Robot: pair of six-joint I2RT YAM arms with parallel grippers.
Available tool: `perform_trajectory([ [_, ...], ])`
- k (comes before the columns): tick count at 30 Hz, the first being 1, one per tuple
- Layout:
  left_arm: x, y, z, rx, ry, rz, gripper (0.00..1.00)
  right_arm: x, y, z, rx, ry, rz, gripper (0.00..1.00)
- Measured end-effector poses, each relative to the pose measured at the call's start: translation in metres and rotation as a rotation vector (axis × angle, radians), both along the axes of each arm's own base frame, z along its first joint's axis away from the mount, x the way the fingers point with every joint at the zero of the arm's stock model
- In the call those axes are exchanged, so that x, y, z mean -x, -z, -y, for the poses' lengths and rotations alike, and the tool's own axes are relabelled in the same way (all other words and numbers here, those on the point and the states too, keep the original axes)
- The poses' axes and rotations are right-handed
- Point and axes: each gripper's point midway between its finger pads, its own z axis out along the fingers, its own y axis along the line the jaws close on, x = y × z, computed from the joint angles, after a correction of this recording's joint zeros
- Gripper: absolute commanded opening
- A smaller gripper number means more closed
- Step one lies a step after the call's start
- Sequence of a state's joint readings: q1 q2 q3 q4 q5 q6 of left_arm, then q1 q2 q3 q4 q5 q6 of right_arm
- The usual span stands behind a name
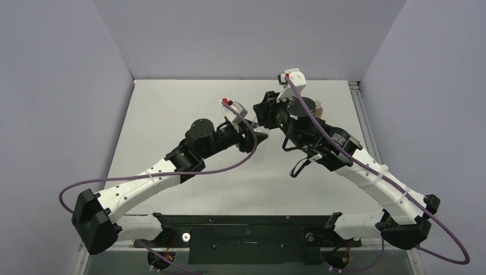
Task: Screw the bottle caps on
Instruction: Screw the bottle cap onto the plastic bottle.
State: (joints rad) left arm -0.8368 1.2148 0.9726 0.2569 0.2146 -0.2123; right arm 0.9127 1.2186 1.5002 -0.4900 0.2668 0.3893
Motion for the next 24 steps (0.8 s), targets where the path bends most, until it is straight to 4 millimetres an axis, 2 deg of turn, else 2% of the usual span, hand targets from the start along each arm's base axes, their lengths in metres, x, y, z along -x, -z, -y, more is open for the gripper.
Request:
perform_trajectory([
  [5, -0.017, 0.003, 0.003, -0.022, -0.089, 0.013, 0.00, -0.017, 0.003, 0.004, 0.062, 0.163, -0.005, 0.01],
  [9, -0.026, 0.005, 0.002, -0.036, -0.135, 0.019, 0.00, -0.025, 0.005, 0.004, 0.109, 0.245, -0.005, 0.11],
  [13, -0.028, 0.006, 0.002, -0.044, -0.143, 0.025, 0.00, -0.027, 0.007, 0.005, 0.116, 0.267, -0.006, 0.28],
  [15, -0.028, 0.006, 0.001, -0.048, -0.142, 0.031, 0.00, -0.027, 0.006, 0.005, 0.115, 0.268, -0.006, 0.48],
  [16, -0.028, 0.006, 0.001, -0.050, -0.141, 0.035, 0.00, -0.027, 0.006, 0.005, 0.113, 0.267, -0.007, 0.61],
  [18, -0.032, 0.008, -0.003, -0.058, -0.159, 0.032, 0.00, -0.023, 0.007, 0.004, 0.108, 0.251, -0.017, 0.75],
  [21, -0.039, 0.011, -0.009, -0.067, -0.169, 0.024, 0.00, -0.013, 0.003, 0.000, 0.095, 0.200, -0.021, 0.82],
  [24, -0.038, 0.008, -0.012, -0.059, -0.149, 0.026, 0.00, -0.002, -0.010, 0.003, 0.050, 0.139, -0.018, 0.84],
])
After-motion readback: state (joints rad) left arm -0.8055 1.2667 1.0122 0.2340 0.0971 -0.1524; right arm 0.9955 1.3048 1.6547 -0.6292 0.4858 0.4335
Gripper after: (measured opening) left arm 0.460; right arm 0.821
